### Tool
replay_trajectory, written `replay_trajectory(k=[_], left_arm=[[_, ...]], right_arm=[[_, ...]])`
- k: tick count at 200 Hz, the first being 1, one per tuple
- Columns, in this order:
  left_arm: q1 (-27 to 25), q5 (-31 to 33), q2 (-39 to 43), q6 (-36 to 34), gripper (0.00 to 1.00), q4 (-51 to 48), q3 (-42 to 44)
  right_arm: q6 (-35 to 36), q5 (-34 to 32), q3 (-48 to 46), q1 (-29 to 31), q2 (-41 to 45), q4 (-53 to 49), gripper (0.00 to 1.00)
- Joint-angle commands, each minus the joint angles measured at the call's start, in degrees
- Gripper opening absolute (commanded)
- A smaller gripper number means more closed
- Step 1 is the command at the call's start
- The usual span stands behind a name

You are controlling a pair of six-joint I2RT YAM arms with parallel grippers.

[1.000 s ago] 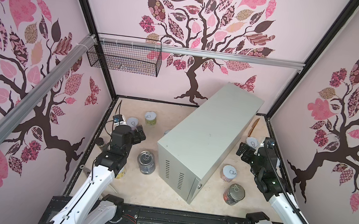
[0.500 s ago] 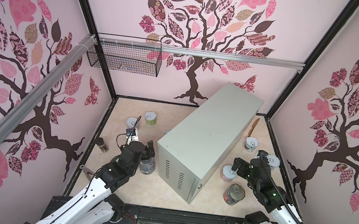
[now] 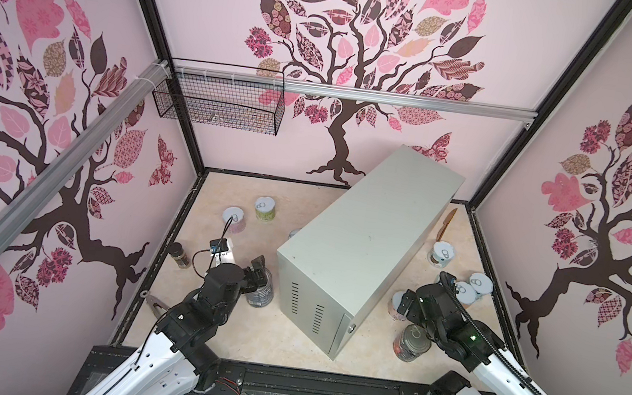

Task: Place and organize the canned foods onto the counter

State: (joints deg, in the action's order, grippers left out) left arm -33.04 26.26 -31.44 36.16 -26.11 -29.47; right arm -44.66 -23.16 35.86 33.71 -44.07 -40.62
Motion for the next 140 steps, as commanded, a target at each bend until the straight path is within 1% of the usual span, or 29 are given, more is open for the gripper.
replay_trajectory(k=[1,30,45,58,76,104,124,140], left_arm=[[-1.17,-3.32,1.67,1.50,0.98,1.85,2.47],[-2.51,-3.50,3.47,1.25,0.98,1.76,2.59],[-2.65,-3.95,3.49,1.45,0.98,1.85,2.75],[-2.83,-4.49,3.28,1.42,0.98,1.85,2.63],[-2.86,-5.37,2.64,1.37,0.98,2.40,2.70],[-2.84,-7.43,0.83,1.61,0.98,3.60,3.01],[-2.85,-8.07,0.17,1.56,0.98,4.02,3.08],[-2.83,-8.04,0.45,1.49,0.98,4.12,3.18]], right_arm=[[-3.49,1.16,3.04,0.52,-0.90,-6.89,1.00],[-6.62,2.84,4.57,0.60,-0.86,-12.99,1.00],[-8.20,4.70,4.08,0.87,-0.88,-15.00,0.99],[-9.61,4.88,3.32,1.53,-0.33,-16.50,0.99],[-10.54,5.24,1.94,1.88,0.85,-17.73,0.97],[-11.42,7.43,-0.66,2.59,2.06,-16.87,0.95],[-12.55,6.34,-1.03,5.20,1.24,-16.30,0.95],[-14.84,5.16,-1.72,9.10,-0.40,-15.55,0.96]])
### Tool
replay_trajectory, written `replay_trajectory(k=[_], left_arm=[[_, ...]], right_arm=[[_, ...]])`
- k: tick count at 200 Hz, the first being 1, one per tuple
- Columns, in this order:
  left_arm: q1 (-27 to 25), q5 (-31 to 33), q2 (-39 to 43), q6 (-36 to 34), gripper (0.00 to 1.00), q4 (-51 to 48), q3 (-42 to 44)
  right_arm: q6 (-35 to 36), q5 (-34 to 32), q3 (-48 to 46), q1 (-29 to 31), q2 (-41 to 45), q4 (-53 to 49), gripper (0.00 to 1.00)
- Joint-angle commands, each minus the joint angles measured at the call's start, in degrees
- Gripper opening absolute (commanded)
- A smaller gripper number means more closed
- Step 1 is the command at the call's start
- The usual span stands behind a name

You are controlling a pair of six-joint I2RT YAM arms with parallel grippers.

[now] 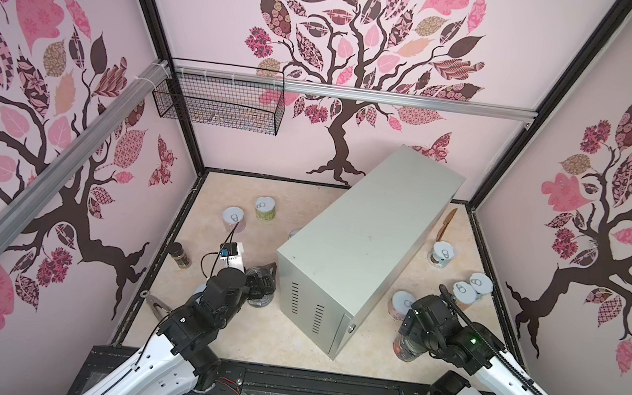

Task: Place and organize the canned foods onto the counter

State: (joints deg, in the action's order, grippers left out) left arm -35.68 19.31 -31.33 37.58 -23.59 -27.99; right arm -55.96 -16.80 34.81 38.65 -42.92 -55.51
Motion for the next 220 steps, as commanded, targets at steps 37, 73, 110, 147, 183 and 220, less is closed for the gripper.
replay_trajectory(k=[37,73,110,147,183,220], left_arm=[[-0.27,-0.72,0.79,-0.22,0.98,1.21,1.65],[-0.27,-0.97,0.33,-0.23,0.98,1.32,1.61],[-0.27,-0.79,0.67,-0.26,0.98,1.49,1.82],[-0.27,-0.35,1.22,-0.17,0.98,1.04,1.80],[-0.40,-0.20,1.27,-0.48,0.98,0.09,0.91],[-0.35,-0.25,1.10,-0.92,0.98,-1.29,-1.13]], right_arm=[[-8.65,-3.49,-1.36,11.95,-5.39,0.92,0.96],[-8.68,-3.80,-1.62,12.08,-4.99,1.09,0.94],[-8.40,-4.47,-2.05,12.11,-4.99,1.47,0.90],[-7.25,-4.60,-2.46,12.08,-5.46,2.71,0.78],[-5.36,-5.53,-1.77,12.07,-4.98,3.28,0.58],[-2.23,-6.04,-0.55,12.06,-2.71,3.07,0.49]])
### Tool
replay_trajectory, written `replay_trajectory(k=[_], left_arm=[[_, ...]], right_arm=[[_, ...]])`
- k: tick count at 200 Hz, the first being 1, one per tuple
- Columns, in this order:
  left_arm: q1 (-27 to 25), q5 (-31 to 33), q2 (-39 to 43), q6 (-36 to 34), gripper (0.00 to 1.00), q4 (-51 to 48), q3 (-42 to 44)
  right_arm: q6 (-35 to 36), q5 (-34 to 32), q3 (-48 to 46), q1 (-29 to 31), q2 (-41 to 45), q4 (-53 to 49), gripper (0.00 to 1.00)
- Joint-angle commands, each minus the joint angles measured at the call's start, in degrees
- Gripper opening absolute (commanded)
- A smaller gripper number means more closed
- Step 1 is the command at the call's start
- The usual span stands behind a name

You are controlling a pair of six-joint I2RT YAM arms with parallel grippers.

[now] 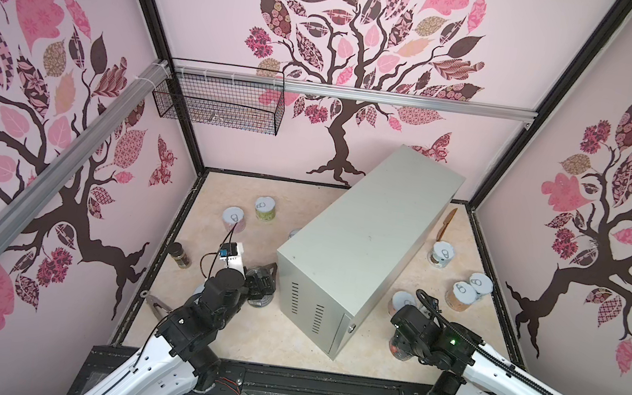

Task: Place and organize the canned foods onto the counter
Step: 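Close the right gripper on the tomato can and lift it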

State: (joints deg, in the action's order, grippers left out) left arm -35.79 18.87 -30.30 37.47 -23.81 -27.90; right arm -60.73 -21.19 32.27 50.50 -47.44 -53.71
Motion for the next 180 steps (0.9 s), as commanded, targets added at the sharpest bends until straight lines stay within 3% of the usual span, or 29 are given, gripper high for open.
replay_trajectory(k=[1,21,60,180], left_arm=[[-0.24,0.10,0.07,-0.82,0.98,-1.11,-1.29],[-0.24,-0.01,-0.24,-1.28,0.98,-2.00,-3.01],[-0.29,2.28,-0.19,-5.35,0.98,-7.31,-9.52],[-0.16,1.65,-3.27,-15.08,0.98,-17.24,-27.46]], right_arm=[[2.59,-1.65,2.13,0.21,1.91,1.17,0.49],[3.32,0.04,2.95,0.21,2.52,1.15,0.41],[6.04,-1.86,9.54,0.23,4.93,-1.81,0.40],[19.14,-7.91,46.23,0.24,-0.32,-23.79,0.39]])
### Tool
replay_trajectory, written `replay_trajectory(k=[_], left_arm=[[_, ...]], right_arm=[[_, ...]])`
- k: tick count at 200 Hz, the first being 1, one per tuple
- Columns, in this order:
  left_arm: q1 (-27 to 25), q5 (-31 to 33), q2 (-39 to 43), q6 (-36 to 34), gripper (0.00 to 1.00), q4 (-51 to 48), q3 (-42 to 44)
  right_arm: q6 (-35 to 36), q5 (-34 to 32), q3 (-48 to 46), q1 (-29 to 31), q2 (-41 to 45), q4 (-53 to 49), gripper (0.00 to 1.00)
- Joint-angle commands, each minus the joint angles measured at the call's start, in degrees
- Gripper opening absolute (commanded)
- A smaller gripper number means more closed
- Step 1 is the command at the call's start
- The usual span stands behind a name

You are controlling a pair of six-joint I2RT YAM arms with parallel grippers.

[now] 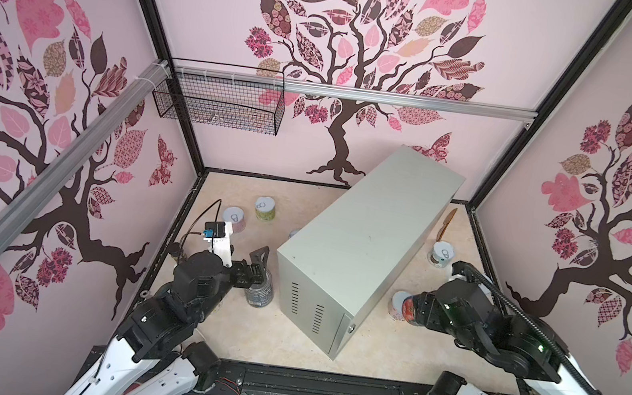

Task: Place and organize the canned foods onto the counter
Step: 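Close the right gripper on the tomato can and lift it, then carry the tomato can with the right gripper up over the grey box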

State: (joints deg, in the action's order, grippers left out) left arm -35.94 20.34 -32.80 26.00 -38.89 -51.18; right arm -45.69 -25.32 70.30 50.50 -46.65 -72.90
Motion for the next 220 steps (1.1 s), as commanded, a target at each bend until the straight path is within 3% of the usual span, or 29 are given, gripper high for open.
replay_trajectory(k=[1,46,141,183,220], left_arm=[[0.00,0.21,-0.86,-3.73,0.98,-2.24,-4.32],[-0.06,-0.94,-4.33,-7.64,0.98,-4.04,-10.92],[-0.03,-2.85,-6.39,-9.80,0.98,-5.13,-19.56],[0.00,-4.16,-7.80,-10.71,0.98,-4.59,-20.98],[0.00,-4.94,-8.13,-10.86,0.98,-3.68,-20.55]], right_arm=[[4.24,-3.78,8.50,0.22,-1.18,-4.74,0.39],[9.41,-4.77,25.92,0.26,-7.62,-11.47,0.37],[22.38,-2.86,58.93,0.12,-26.31,-11.86,0.36],[25.70,1.36,67.96,-1.96,-34.49,-11.84,0.36],[26.70,6.56,68.47,-4.85,-38.10,-11.48,0.34]])
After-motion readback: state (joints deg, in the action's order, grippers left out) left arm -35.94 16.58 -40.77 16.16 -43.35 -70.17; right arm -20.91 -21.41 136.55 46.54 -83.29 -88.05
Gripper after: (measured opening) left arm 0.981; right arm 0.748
